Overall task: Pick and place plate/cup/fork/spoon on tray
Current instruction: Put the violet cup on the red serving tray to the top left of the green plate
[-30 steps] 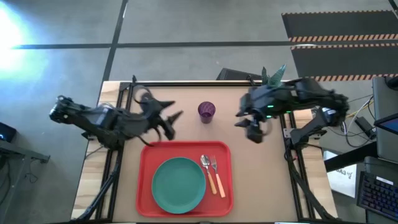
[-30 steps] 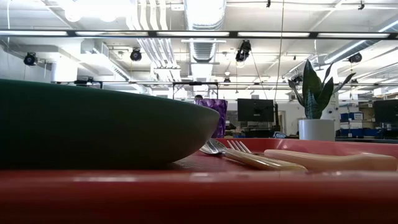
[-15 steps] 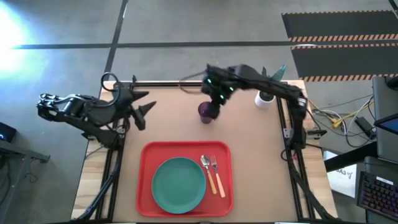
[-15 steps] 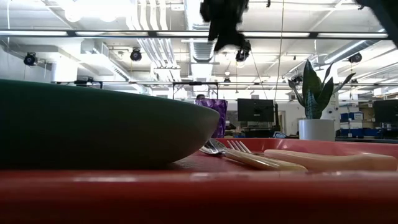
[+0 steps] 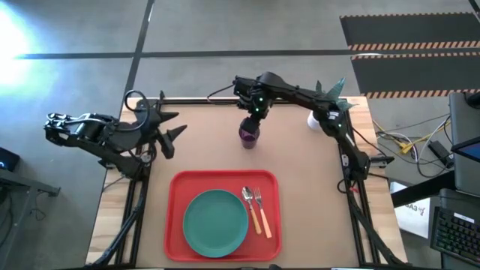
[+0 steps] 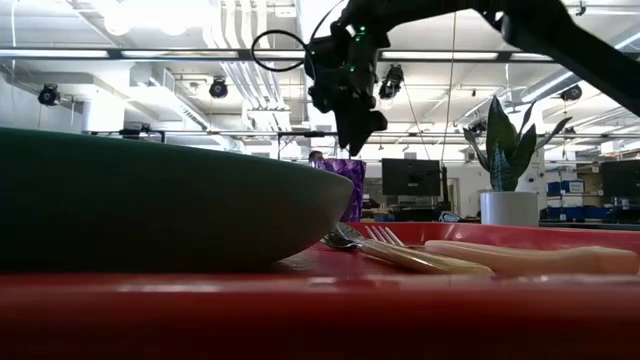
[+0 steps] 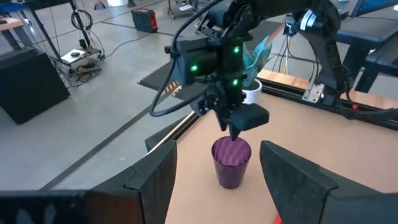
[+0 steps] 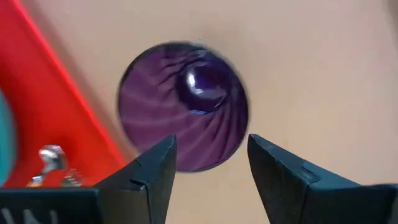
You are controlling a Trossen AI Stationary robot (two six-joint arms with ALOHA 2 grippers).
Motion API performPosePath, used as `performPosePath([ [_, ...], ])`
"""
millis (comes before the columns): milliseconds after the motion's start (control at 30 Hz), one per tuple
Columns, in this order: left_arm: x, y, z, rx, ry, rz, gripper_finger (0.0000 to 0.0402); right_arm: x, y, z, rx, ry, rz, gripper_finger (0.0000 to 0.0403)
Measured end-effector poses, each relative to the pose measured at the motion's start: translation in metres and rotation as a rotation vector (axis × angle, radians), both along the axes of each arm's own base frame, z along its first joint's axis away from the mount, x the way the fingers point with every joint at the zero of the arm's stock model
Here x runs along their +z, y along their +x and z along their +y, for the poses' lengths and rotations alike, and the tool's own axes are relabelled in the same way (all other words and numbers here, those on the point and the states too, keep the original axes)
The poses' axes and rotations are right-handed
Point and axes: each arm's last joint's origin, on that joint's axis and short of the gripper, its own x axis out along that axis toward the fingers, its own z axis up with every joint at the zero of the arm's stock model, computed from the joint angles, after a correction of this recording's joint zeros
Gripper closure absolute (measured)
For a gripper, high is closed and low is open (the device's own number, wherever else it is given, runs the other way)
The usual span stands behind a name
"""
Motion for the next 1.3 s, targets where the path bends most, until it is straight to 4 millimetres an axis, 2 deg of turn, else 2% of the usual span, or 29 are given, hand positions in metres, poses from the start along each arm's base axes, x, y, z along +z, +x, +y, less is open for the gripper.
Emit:
performPosePath([
  [200, 0.000, 0.000, 0.000, 0.000, 0.003, 0.003, 0.0189, -0.007, 0.001, -0.006, 0.012, -0.038, 0.038, 0.0198],
  [600, 0.000, 0.000, 0.000, 0.000, 0.003, 0.002, 0.0189, -0.013, 0.001, -0.010, 0.007, -0.032, 0.050, 0.0197],
  [1000, 0.000, 0.000, 0.000, 0.000, 0.003, 0.002, 0.0189, -0.061, 0.019, -0.017, 0.033, 0.053, 0.087, 0.0201],
  [1167, 0.000, 0.000, 0.000, 0.000, 0.003, 0.002, 0.0189, -0.061, 0.020, -0.015, 0.055, 0.104, 0.056, 0.0255],
  [1300, 0.000, 0.000, 0.000, 0.000, 0.004, 0.003, 0.0189, -0.051, 0.018, -0.013, 0.073, 0.099, 0.029, 0.0341],
])
